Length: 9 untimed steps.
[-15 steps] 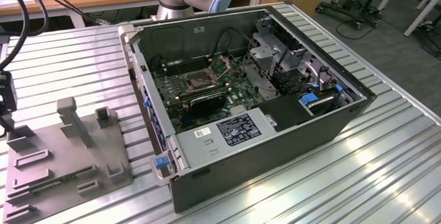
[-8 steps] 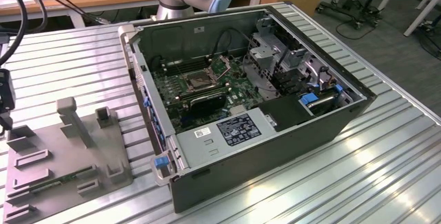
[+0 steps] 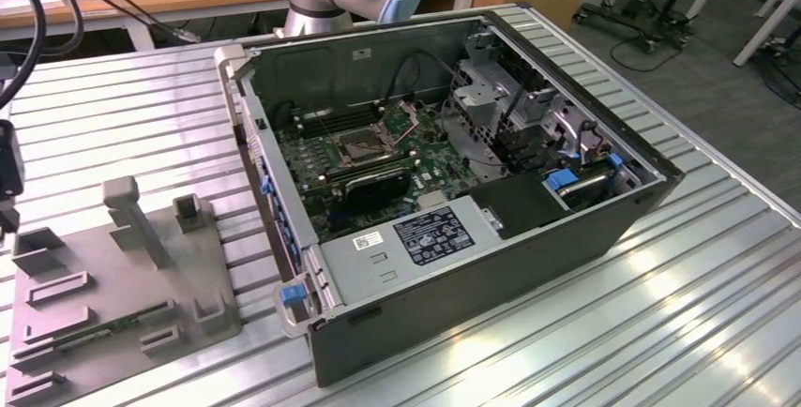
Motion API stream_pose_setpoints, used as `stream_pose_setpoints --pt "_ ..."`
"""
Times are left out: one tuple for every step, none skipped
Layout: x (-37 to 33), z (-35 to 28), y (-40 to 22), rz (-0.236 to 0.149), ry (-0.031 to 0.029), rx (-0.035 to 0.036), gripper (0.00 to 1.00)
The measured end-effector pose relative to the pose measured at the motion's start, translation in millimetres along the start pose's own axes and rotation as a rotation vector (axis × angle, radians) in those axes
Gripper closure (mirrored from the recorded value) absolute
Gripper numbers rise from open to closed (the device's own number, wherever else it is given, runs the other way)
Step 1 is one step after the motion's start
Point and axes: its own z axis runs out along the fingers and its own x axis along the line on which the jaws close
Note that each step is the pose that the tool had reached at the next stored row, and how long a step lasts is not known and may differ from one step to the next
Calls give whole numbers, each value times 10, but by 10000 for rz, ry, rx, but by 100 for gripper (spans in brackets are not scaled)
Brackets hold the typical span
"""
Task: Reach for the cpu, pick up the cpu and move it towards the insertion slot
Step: 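Pick up the cpu and move it towards the insertion slot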
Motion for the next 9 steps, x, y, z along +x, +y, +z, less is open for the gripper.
stream_pose_setpoints --pt "0 -6 0 0 0 1 45" --pt "0 -11 0 0 0 1 45" --pt "0 -17 1 0 0 2 45" --pt "-1 -22 1 0 0 2 45" --pt "-1 -26 1 0 -1 3 45" --pt "-1 -25 1 0 -2 2 45" --pt "-1 -26 1 0 -1 2 45" --pt "-1 -26 1 0 -1 2 45" --pt "-1 -27 1 0 -1 3 45"
